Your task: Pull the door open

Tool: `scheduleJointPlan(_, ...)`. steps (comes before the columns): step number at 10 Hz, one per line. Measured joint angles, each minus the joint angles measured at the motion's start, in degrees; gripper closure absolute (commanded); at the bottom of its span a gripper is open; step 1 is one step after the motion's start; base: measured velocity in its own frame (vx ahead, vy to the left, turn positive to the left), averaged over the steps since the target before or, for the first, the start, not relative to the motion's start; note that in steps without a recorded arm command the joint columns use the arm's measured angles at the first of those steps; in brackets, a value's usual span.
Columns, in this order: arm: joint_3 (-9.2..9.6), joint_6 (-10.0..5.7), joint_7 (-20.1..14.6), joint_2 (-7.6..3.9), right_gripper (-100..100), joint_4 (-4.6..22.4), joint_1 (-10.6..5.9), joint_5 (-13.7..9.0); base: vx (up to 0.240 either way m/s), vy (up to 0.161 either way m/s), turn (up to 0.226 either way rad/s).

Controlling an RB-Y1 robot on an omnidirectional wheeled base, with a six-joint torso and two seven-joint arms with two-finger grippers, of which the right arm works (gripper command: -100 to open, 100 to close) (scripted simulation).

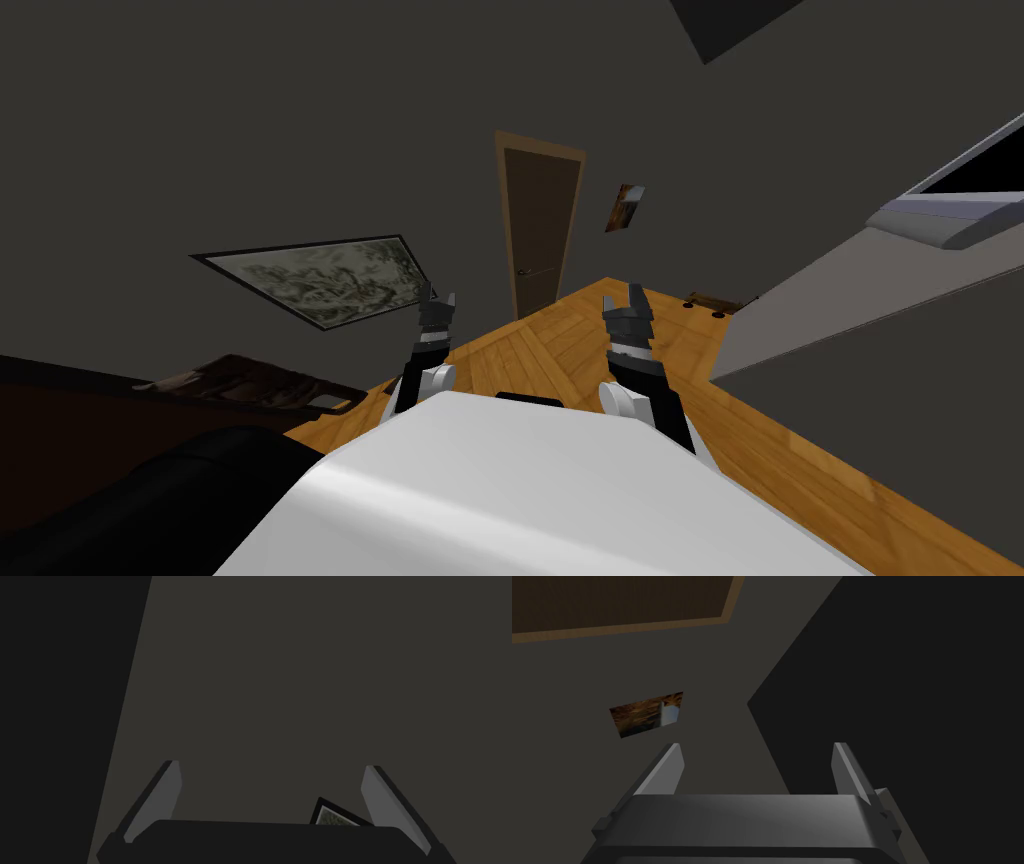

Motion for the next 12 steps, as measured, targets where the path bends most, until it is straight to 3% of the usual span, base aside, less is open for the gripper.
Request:
scheduleJointPlan(9,-1.67,-2.98,-3.93,-4.68,-100,10.57,-1.89,1.28,0.15,0.01,0.117)
scheduleJointPlan(12,-1.88,-3.85,-4.97,-5.54,-100,14.01,-2.6,1.91,0.112,-0.005,0.093)
